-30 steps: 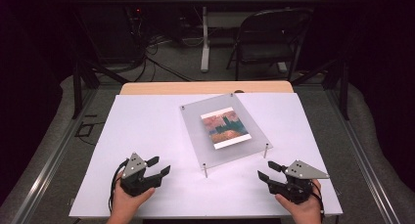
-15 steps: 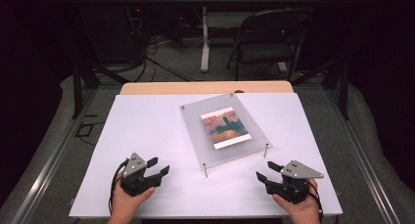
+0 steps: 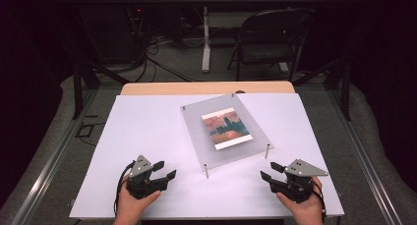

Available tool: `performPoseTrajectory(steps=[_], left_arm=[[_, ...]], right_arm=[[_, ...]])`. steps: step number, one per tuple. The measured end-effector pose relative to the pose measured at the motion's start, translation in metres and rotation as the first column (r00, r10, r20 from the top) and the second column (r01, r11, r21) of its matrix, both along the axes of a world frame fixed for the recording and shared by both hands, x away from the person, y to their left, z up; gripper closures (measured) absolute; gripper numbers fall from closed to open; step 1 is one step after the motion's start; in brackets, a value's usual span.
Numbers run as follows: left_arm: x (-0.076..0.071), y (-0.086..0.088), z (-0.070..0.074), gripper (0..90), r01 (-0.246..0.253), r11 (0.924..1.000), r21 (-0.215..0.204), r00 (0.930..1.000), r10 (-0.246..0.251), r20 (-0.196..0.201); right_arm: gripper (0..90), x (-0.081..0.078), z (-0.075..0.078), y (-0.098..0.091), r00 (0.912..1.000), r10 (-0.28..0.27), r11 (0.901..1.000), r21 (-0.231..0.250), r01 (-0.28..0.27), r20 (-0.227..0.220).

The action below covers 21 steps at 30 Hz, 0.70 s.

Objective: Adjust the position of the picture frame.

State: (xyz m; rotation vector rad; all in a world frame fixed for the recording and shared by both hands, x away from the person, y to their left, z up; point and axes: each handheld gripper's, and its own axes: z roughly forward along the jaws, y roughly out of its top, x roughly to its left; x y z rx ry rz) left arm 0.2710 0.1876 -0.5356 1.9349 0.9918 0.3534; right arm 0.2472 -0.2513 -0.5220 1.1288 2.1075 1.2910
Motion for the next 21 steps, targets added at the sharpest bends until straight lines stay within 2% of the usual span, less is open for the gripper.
performPoseTrajectory(steps=[4,7,11,13,15,17,21], left_arm=[[-0.001,-0.010,-0.002,40.8,0.032,0.9994,0.010,0.9994,-0.032,-0.011],[-0.001,-0.020,-0.005,40.6,0.054,0.9984,0.016,0.9979,-0.053,-0.036],[0.000,-0.029,-0.007,41.2,0.079,0.9966,0.024,0.9958,-0.078,-0.047],[0.000,-0.038,-0.010,41.8,0.109,0.9939,0.019,0.9925,-0.108,-0.058],[0.001,-0.044,-0.012,42.5,0.122,0.9922,0.022,0.9904,-0.121,-0.068],[0.002,-0.049,-0.013,43.1,0.134,0.9909,0.008,0.9879,-0.133,-0.080],[0.005,-0.059,-0.013,43.8,0.150,0.9887,-0.004,0.9857,-0.150,-0.078]], right_arm=[[49.2,0.001,0.000,-0.001,1.0000,-0.009,0.9999,-0.005,0.009,-0.001],[49.9,0.003,-0.002,-0.002,0.9997,-0.020,0.9998,-0.008,0.020,-0.011],[50.3,0.004,-0.003,-0.004,0.9992,-0.029,0.9994,-0.017,0.028,-0.027],[50.4,0.005,-0.004,-0.005,0.9991,-0.033,0.9994,-0.011,0.032,-0.026],[50.5,0.005,-0.004,-0.006,0.9988,-0.038,0.9992,-0.014,0.037,-0.031],[50.7,0.006,-0.005,-0.006,0.9984,-0.043,0.9990,-0.007,0.043,-0.036],[50.9,0.008,-0.006,-0.008,0.9981,-0.045,0.9989,-0.009,0.045,-0.041]])
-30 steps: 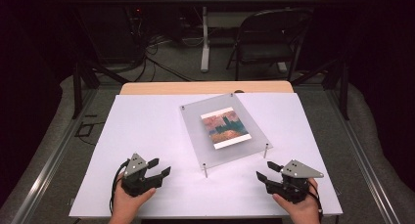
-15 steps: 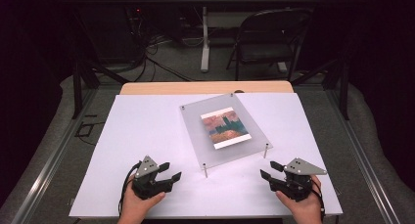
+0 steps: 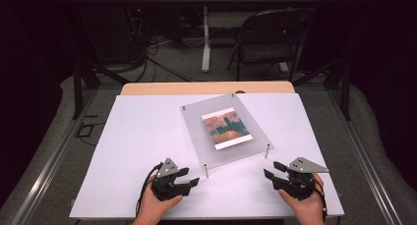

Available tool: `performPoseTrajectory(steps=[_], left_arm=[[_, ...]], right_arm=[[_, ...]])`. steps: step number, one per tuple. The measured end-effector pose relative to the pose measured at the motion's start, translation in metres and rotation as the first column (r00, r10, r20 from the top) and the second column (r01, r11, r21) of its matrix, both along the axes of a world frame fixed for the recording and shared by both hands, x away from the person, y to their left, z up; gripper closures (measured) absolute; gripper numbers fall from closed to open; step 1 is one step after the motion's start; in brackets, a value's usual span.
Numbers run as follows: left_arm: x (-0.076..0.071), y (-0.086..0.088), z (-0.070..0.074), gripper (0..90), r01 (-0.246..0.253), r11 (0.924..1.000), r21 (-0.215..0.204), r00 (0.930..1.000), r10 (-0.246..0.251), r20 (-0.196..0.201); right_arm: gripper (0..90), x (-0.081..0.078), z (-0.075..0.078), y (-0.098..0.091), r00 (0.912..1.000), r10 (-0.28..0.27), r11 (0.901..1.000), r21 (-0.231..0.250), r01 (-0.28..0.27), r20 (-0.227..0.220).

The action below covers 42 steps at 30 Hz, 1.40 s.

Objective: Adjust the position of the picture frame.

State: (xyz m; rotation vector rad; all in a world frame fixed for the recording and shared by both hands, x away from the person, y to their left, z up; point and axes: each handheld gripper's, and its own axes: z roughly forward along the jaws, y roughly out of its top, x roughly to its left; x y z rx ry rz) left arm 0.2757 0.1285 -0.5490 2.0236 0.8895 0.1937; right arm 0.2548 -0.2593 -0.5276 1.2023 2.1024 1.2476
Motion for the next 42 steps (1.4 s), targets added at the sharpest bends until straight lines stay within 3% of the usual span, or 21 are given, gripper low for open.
performPoseTrajectory(steps=[8,17,18,24,28,30,42], left_arm=[[0.009,-0.018,-0.004,45.5,0.012,0.9999,-0.002,0.9998,-0.012,-0.015],[0.018,-0.027,-0.008,49.0,0.022,0.9996,-0.019,0.9994,-0.023,-0.027],[0.019,-0.029,-0.009,53.7,0.038,0.9987,-0.034,0.9985,-0.039,-0.039],[0.020,-0.032,-0.009,62.6,0.026,0.9992,-0.029,0.9992,-0.027,-0.029],[0.022,-0.032,-0.009,67.9,0.017,0.9993,-0.032,0.9996,-0.018,-0.023],[0.023,-0.032,-0.009,70.3,0.017,0.9991,-0.039,0.9989,-0.018,-0.043],[0.022,-0.034,-0.011,80.6,0.034,0.9986,-0.042,0.9980,-0.036,-0.052]], right_arm=[[50.8,0.001,0.000,-0.002,0.9999,-0.009,0.9999,0.010,0.009,-0.008],[50.8,0.003,-0.002,-0.003,0.9997,-0.016,0.9997,0.018,0.016,-0.017],[50.9,0.003,-0.002,-0.003,0.9998,-0.015,0.9998,0.011,0.015,-0.016],[51.8,0.007,-0.003,-0.003,0.9997,-0.022,0.9997,-0.015,0.021,-0.013],[55.1,0.013,-0.003,-0.005,0.9988,-0.047,0.9983,-0.035,0.047,-0.011],[57.8,0.022,-0.005,-0.006,0.9983,-0.056,0.9974,-0.048,0.055,-0.017],[66.8,0.053,-0.015,-0.003,0.9964,-0.074,0.9935,-0.090,0.070,-0.042]])
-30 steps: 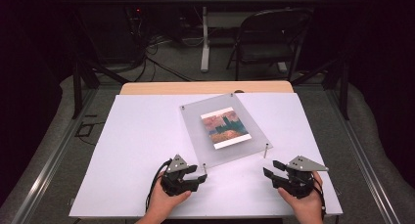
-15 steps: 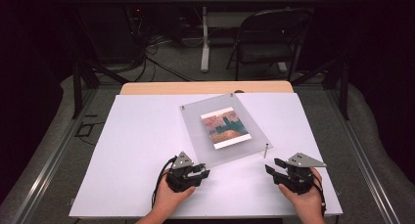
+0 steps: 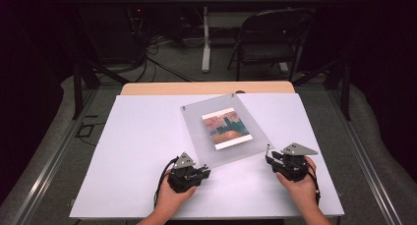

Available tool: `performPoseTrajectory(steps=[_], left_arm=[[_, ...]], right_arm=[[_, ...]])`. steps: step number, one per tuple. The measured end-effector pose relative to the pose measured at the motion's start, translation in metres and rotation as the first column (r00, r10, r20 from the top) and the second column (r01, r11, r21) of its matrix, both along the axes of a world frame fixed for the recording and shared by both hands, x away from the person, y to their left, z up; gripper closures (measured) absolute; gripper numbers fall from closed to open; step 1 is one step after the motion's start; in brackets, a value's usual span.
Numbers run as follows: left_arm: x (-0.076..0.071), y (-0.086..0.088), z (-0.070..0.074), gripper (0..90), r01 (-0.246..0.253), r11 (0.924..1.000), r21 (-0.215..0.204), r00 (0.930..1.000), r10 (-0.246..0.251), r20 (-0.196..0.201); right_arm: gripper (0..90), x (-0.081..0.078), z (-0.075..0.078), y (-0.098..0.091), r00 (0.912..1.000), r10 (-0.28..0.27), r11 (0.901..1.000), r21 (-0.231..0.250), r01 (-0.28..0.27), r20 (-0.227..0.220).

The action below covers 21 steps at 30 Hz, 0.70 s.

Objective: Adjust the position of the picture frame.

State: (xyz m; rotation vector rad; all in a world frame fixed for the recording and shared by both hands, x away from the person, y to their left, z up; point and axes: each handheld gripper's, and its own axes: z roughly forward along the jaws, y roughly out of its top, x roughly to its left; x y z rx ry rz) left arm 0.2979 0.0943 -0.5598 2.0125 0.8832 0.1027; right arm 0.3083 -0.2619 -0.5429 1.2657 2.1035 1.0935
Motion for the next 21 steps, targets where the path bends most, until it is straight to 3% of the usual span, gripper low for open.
performPoseTrajectory(steps=[9,17,21], left_arm=[[0.001,0.000,-0.001,82.8,0.000,1.0000,0.003,1.0000,0.000,-0.002],[0.001,0.000,-0.001,83.2,0.004,1.0000,0.000,1.0000,-0.004,-0.002],[0.002,0.001,-0.002,83.5,0.010,0.9999,-0.008,0.9999,-0.010,-0.002]], right_arm=[[70.2,0.021,-0.009,0.002,0.9992,0.002,0.9997,0.024,-0.001,-0.040],[76.2,0.028,-0.013,0.004,0.9986,0.020,0.9984,0.054,-0.017,-0.050],[79.9,0.028,-0.014,0.007,0.9989,0.011,0.9992,0.040,-0.009,-0.045]])
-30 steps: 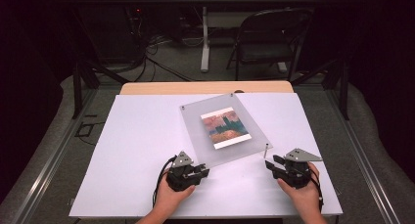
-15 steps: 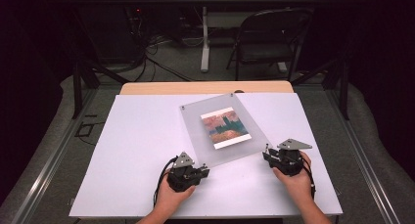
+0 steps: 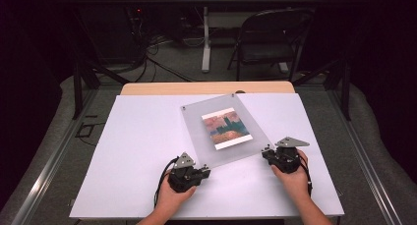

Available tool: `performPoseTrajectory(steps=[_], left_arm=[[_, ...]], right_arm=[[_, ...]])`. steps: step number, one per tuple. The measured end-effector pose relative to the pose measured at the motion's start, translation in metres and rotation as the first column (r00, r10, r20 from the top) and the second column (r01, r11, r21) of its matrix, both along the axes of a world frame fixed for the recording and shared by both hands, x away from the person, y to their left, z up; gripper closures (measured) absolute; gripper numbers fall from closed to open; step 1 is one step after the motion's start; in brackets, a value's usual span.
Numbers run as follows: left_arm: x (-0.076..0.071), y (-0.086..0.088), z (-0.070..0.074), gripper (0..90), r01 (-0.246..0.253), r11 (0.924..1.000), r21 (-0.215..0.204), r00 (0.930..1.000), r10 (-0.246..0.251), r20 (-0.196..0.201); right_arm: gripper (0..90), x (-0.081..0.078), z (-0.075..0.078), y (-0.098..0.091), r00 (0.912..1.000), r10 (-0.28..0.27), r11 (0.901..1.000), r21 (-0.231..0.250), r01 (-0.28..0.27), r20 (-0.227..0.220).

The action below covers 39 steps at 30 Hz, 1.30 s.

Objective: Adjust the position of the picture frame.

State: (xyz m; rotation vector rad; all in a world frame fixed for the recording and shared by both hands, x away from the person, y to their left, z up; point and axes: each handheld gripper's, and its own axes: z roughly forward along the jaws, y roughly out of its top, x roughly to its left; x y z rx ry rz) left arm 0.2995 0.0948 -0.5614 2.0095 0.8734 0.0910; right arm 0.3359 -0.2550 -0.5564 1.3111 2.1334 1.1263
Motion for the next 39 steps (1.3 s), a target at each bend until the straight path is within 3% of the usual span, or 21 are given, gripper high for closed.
performPoseTrajectory(steps=[2,22,39], left_arm=[[0.000,0.000,0.000,83.6,0.001,1.0000,0.001,1.0000,-0.001,0.002],[0.000,0.004,0.003,83.7,-0.013,0.9999,-0.007,0.9998,0.013,-0.017],[-0.006,0.027,0.018,84.8,-0.034,0.9993,-0.016,0.9993,0.034,-0.014]], right_arm=[[84.6,0.001,-0.001,-0.002,1.0000,0.001,1.0000,0.004,-0.001,0.004],[85.4,-0.002,0.004,-0.002,0.9995,0.028,0.9996,-0.003,-0.028,0.017],[85.3,-0.017,0.014,0.008,0.9945,0.096,0.9946,0.034,-0.098,0.041]])
